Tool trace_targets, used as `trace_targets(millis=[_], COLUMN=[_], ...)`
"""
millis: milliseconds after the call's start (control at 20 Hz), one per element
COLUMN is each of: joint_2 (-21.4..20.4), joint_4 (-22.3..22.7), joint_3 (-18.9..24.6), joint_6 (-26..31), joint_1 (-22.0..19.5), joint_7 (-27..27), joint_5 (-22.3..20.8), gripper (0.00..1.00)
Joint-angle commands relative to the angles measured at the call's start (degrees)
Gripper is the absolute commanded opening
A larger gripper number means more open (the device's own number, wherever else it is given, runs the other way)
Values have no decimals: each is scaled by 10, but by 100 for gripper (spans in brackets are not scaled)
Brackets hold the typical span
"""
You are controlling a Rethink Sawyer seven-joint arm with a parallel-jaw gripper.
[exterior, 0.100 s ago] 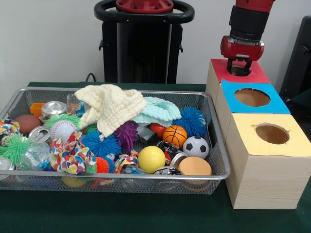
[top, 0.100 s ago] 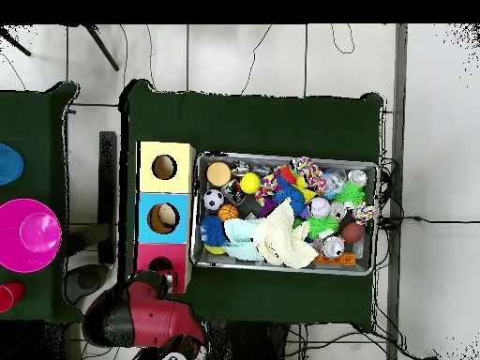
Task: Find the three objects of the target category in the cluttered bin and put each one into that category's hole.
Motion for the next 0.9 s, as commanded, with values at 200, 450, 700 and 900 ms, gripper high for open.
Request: trace_targets(millis=[200, 450, 700, 900], joint_2=[16, 17, -1, -17], joint_4=[-5, -8, -19, -34], joint_3=[24, 22, -1, -19], joint_6=[26, 30, 66, 109], joint_1=[-4, -1, 13, 20], joint_7=[126, 125, 120, 114], joint_5=[14, 15, 20, 18], gripper=[0, 0, 0, 0])
